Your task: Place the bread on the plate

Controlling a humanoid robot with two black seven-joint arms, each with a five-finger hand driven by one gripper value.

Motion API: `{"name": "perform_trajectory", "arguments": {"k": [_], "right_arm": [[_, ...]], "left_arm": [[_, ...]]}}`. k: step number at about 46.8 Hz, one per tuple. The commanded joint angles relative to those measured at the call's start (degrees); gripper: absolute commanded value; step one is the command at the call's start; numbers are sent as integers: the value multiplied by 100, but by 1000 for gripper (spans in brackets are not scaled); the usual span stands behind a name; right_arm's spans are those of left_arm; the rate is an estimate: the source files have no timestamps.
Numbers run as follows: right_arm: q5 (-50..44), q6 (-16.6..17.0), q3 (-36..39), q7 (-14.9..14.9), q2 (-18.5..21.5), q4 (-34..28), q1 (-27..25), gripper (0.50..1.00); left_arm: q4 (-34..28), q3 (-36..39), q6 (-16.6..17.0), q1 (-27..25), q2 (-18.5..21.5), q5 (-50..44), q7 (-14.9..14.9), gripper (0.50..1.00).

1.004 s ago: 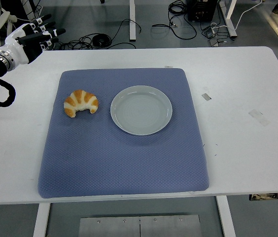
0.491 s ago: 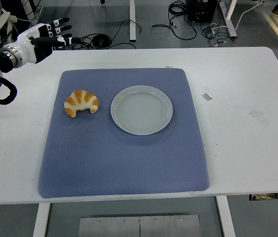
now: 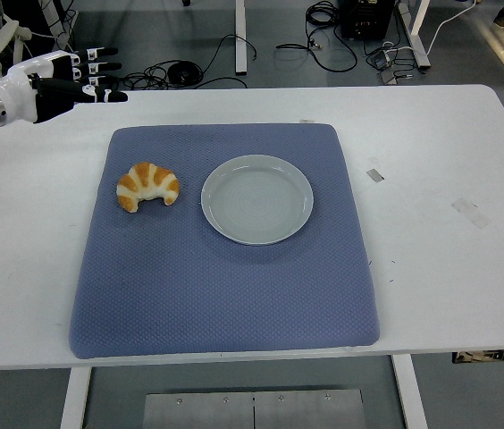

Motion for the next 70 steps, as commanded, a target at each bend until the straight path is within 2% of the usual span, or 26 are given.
{"name": "perform_trajectory", "arguments": {"k": [1,9,15,20,33,42,47,63,70], "right_arm": [[-2,-1,0,0,0,0,3,1000],[-2,-1,0,0,0,0,3,1000],[-2,-1,0,0,0,0,3,1000],[-2,-1,0,0,0,0,3,1000],[-2,-1,0,0,0,0,-6,1000],[7,-1,0,0,0,0,3,1000],[-2,-1,0,0,0,0,3,1000],[-2,-1,0,0,0,0,3,1000],[-2,-1,0,0,0,0,-6,1000]], "left_arm": [[-35,287,10,-121,-4,36,23,990],[-44,727,10,-359,-4,501,102,990],[-53,806,10,-403,-21,1161,278,990],[-132,815,10,-411,-21,1425,313,990],[-791,982,-130,-745,260,1408,296,990],[-791,956,-797,-877,418,1127,287,990],[-791,1017,-1018,-904,559,819,287,992],[-554,1395,-957,-1202,857,696,287,990],[-536,1544,-930,-1264,814,827,322,990]]}}
